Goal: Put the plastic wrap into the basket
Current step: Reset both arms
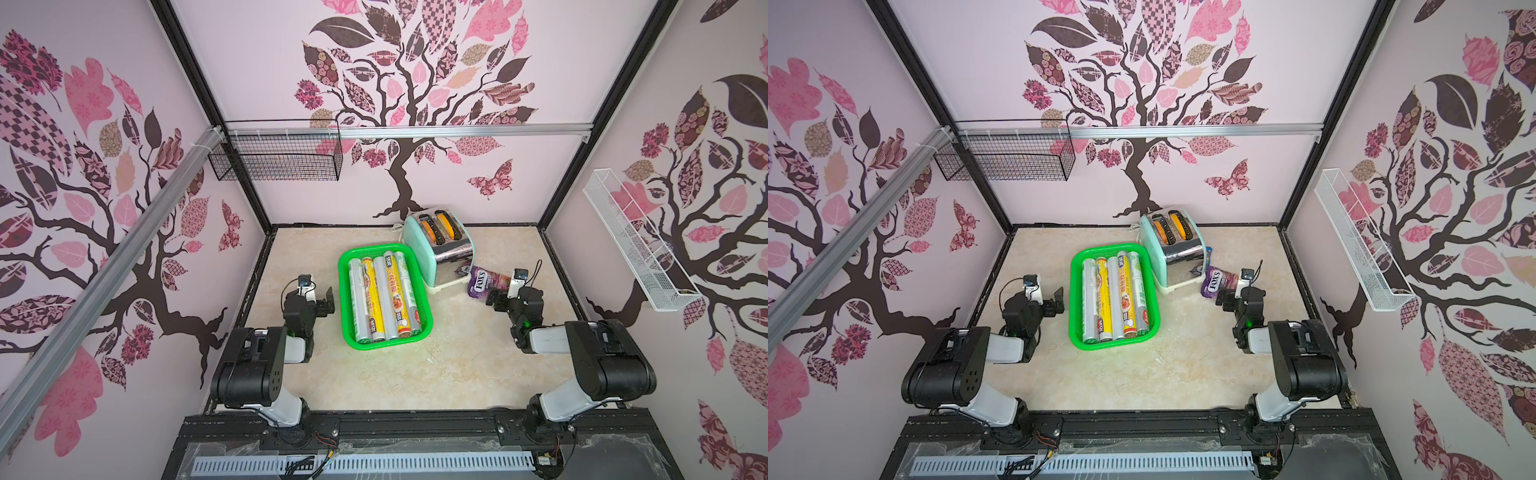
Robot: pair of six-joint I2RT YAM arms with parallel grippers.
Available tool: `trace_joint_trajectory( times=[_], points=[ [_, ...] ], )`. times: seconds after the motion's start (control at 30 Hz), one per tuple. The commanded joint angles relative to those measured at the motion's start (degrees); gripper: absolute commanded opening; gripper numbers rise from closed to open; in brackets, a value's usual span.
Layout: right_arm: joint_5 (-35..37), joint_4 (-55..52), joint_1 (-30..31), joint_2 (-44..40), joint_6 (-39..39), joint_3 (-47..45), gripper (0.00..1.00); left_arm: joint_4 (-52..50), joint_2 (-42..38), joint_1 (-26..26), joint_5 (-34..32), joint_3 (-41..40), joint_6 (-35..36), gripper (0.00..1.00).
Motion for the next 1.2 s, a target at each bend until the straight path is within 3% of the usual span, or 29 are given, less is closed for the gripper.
trace_joint_trajectory(
  times=[0.0,0.27,1.17],
  points=[
    [-0.7,0.6,-0.3,-0.5,-0.4,1.5,0.99,-1.7,-0.6,-0.1,-0.4,1.3,0.1,0.98],
    [-0.7,0.5,-0.3,-0.4,-0.4,1.6,0.99,-4.0,-0.6,1.9,2.7,2.7,-1.0,0.98],
    [-0.7,0.1,-0.2,-0.3,-0.4,1.8,0.99,-4.0,-0.5,1.9,2.6,2.7,-1.0,0.98]
  ],
)
